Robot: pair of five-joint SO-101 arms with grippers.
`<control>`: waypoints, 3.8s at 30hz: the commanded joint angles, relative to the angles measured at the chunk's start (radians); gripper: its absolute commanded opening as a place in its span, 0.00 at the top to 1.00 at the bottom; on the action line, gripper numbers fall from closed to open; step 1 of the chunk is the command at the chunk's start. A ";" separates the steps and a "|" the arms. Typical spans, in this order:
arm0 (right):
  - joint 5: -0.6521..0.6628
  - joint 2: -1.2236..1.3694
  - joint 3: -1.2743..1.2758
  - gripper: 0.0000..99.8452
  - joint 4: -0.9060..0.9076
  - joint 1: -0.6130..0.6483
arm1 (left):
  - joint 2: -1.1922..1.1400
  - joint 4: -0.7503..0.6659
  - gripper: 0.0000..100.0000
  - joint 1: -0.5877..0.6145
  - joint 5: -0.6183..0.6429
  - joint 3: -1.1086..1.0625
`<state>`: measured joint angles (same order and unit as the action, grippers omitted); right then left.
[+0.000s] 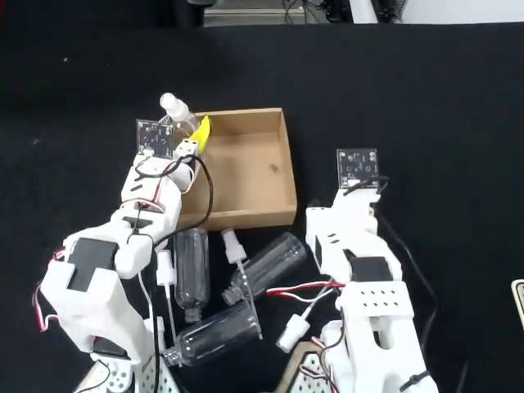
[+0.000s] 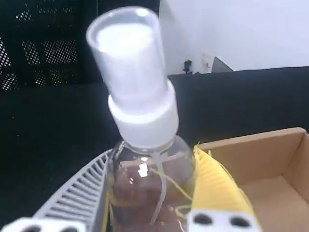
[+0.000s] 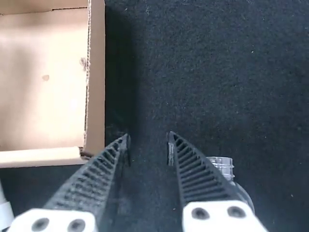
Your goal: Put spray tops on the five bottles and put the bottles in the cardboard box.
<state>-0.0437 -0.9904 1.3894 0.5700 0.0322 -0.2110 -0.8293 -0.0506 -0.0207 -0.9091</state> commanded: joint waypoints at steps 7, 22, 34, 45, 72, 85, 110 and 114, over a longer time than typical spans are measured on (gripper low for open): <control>0.008 -0.018 -0.010 0.89 -0.031 -0.012 | -0.078 -0.046 0.97 -0.002 -0.008 0.079; 0.008 -0.018 -0.010 0.89 -0.031 -0.012 | -0.080 -0.068 0.79 0.022 -0.005 0.051; 0.008 -0.018 -0.008 0.89 -0.031 -0.011 | -0.069 0.061 0.69 0.035 0.000 0.079; 0.008 -0.018 -0.008 0.89 -0.031 -0.011 | 0.069 0.106 0.69 0.035 0.000 0.042; 0.009 -0.010 -0.266 0.89 0.285 -0.023 | 1.039 1.533 0.69 0.255 0.034 -0.005; 0.356 0.197 -0.585 0.77 0.888 -0.186 | 1.255 1.765 0.69 0.275 0.035 -0.130; 0.269 0.673 -0.444 0.75 0.516 -0.176 | 1.263 1.765 0.69 0.269 0.034 -0.200; 0.361 0.691 -0.443 0.99 0.523 -0.180 | 1.263 1.765 0.69 0.274 0.034 -0.202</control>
<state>0.2539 -0.2984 0.9536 1.1040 -0.1596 1.0334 0.9321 0.2133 0.0100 -1.1193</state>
